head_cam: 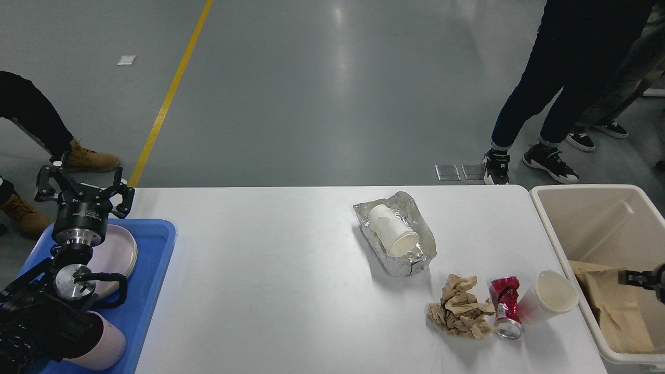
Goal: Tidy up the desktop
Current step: 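Release the bag into the white bin and withdraw the right gripper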
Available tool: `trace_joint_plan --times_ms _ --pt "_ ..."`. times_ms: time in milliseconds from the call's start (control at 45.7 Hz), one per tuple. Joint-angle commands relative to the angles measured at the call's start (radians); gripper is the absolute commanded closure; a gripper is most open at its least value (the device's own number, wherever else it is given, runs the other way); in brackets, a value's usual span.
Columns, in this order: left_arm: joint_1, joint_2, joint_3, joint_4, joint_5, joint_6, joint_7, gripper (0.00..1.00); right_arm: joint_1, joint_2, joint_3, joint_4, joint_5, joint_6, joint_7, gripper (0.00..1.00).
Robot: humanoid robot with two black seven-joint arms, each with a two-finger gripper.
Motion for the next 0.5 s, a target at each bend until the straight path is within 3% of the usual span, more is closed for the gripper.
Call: trace_joint_plan --times_ms 0,197,482 --pt "0.0 0.0 0.0 -0.001 0.0 0.0 0.0 0.04 0.101 -0.097 -0.003 0.037 0.001 0.001 0.001 0.0" --pt "0.0 0.0 0.0 -0.001 0.0 0.0 0.0 0.04 0.367 -0.194 -0.06 0.129 -0.002 0.105 0.001 0.0" --pt "0.0 0.0 0.0 0.001 0.0 0.0 0.0 0.04 0.907 -0.16 -0.267 0.217 0.0 0.523 0.002 0.0"
